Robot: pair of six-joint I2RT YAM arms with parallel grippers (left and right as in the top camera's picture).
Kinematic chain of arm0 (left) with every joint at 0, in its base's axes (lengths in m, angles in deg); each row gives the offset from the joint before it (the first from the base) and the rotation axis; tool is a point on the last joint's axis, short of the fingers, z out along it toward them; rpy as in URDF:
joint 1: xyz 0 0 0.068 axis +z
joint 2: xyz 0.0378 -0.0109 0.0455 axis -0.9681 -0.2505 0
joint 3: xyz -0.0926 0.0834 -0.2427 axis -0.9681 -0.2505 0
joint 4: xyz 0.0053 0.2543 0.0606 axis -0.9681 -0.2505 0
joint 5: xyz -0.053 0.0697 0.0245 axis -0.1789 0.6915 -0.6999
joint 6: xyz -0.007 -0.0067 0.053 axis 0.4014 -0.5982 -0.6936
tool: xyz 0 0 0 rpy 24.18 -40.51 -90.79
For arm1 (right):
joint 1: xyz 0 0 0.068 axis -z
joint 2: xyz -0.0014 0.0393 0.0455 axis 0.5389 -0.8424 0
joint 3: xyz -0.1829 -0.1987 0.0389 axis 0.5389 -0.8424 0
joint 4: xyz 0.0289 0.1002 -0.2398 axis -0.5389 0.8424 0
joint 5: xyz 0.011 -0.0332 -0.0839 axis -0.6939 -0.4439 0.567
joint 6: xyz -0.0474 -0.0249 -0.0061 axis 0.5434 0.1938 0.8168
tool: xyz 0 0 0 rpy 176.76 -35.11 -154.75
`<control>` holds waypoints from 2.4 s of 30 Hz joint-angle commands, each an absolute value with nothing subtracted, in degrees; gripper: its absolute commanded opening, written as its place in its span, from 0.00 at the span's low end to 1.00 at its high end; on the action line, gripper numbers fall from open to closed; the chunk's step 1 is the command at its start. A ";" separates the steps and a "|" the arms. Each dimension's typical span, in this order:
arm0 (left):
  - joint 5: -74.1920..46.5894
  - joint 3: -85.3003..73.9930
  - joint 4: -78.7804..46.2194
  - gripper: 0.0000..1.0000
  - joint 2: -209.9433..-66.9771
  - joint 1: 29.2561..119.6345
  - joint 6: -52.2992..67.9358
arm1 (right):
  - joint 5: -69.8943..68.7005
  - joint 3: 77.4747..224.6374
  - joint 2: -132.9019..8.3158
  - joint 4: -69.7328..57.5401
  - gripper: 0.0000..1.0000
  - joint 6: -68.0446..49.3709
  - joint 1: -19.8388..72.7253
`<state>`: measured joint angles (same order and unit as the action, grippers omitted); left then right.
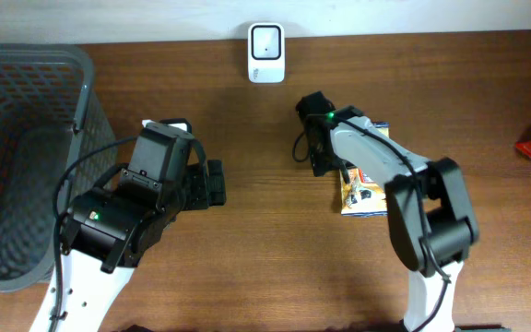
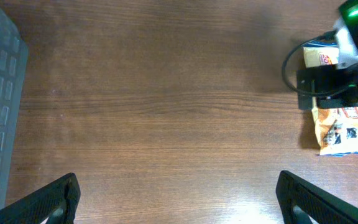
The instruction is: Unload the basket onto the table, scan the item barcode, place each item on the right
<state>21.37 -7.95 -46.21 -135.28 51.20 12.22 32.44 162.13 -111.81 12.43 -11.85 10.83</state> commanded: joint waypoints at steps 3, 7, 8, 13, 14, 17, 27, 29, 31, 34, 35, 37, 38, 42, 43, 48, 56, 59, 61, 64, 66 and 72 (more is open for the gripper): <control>21.61 -7.86 -46.26 0.99 -135.11 51.29 12.90 | 35.92 161.78 -117.10 11.73 0.20 -11.30 13.65; 21.59 -7.86 -46.24 0.99 -135.11 51.29 12.90 | 23.39 171.26 -114.28 19.86 0.04 -11.28 14.00; 21.61 -7.86 -46.24 0.99 -135.11 51.29 12.90 | 18.82 175.22 -113.21 22.61 0.04 -10.19 14.00; 21.59 -7.86 -46.26 0.99 -135.11 51.29 12.90 | -27.62 186.54 -112.42 24.58 0.04 -0.79 15.00; 21.59 -7.86 -46.26 0.99 -135.11 51.29 12.90 | -35.54 185.82 -113.67 21.45 0.04 -0.81 15.33; 21.59 -7.86 -46.26 0.99 -135.11 51.29 12.90 | -48.32 177.99 -115.77 6.77 0.04 -9.95 15.70; 21.59 -7.86 -46.26 0.99 -135.11 51.29 12.90 | -24.45 171.85 -112.97 17.19 0.59 -3.70 33.43; 21.59 -7.86 -46.26 0.99 -135.11 51.29 12.90 | -22.03 179.61 -111.79 27.42 0.59 -0.07 32.18; 21.61 -7.86 -46.26 0.99 -135.11 51.29 12.90 | -21.57 180.55 -111.83 31.53 0.20 0.11 28.44; 21.59 -7.86 -46.26 0.99 -135.11 51.29 12.90 | -10.92 175.77 -112.20 29.41 0.04 -2.63 20.77; 21.59 -7.86 -46.26 0.99 -135.11 51.29 12.90 | -6.14 172.92 -112.57 26.70 0.04 -6.41 18.17; 21.61 -7.86 -46.26 0.99 -135.11 51.29 12.90 | -1.68 164.84 -113.71 19.01 0.04 -9.47 14.50; 21.59 -7.86 -46.24 0.99 -135.11 51.29 12.90 | -2.68 162.32 -113.78 17.61 0.04 -9.47 13.80; 21.59 -7.86 -46.26 0.99 -135.11 51.29 12.90 | -14.38 166.39 -113.03 25.00 0.04 -7.28 13.17; 21.61 -7.86 -46.26 0.99 -135.11 51.29 12.90 | -13.74 172.36 -112.62 29.43 0.04 -7.26 14.00; 21.59 -7.86 -46.26 0.99 -135.11 51.29 12.90 | -10.29 181.12 -112.90 27.68 0.25 -7.33 15.68; 21.59 -7.86 -46.26 0.99 -135.11 51.29 12.90 | -10.31 163.04 -113.17 28.82 0.21 -8.29 4.23; 21.61 -7.86 -46.26 0.99 -135.11 51.29 12.90 | -8.00 159.72 -113.10 22.44 0.04 -15.96 2.08; 21.61 -7.86 -46.26 0.99 -135.11 51.29 12.90 | -8.39 166.08 -112.29 28.14 0.04 -13.58 5.52; 21.59 -7.86 -46.26 0.99 -135.11 51.29 12.90 | -8.32 180.05 -111.88 37.96 0.23 -6.36 12.01; 21.61 -7.86 -46.26 0.99 -135.11 51.29 12.90 | -5.29 182.72 -111.90 37.37 0.53 -5.29 16.99; 21.59 -7.86 -46.24 0.99 -135.11 51.29 12.90 | -8.21 174.30 -113.17 24.91 0.45 -5.34 18.04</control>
